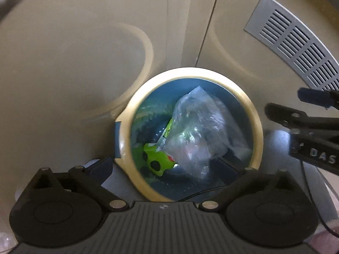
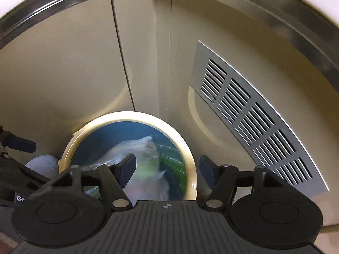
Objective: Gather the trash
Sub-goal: 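Open the left tool while the right tool opens, dropping bag and packet into the bin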
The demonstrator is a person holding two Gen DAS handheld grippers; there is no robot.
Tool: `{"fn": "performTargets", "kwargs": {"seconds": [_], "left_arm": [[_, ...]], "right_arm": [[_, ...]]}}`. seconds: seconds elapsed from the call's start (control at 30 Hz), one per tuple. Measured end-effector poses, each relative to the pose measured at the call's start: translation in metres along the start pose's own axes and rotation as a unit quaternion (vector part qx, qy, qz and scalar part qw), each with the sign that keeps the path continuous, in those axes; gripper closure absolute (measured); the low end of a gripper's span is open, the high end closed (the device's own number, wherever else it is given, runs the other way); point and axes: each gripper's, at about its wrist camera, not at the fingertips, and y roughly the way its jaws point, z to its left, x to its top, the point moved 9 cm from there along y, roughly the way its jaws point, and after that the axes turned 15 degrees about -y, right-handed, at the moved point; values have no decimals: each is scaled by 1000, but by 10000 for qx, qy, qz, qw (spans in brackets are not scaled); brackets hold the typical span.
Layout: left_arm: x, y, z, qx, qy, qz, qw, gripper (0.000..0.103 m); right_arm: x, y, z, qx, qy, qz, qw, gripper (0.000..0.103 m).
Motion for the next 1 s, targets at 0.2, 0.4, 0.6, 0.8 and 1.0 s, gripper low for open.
{"fn": "performTargets", "kwargs": {"seconds": [0.2, 0.4, 0.6, 0.8, 1.0], "left_arm": [[-21, -45, 13, -98, -157, -308, 9994, 0], [-45, -86, 17, -62, -129, -682, 9976, 0], [-44, -103, 16, 47, -155, -1031, 9945, 0], [-50, -119, 11, 92, 62, -1245, 9922, 0], [-52, -134, 8, 112, 158, -1463, 9891, 0]], "right_arm": [[-10, -40, 4, 148, 161, -82, 9997, 28], [-18, -80, 16, 175, 56, -380, 9991, 24], [-21, -104, 25, 4, -246, -693, 9973, 21], [-26, -125, 30, -108, -420, -962, 9944, 20], [-30, -140, 30, -242, -473, -1129, 9922, 18]]}}
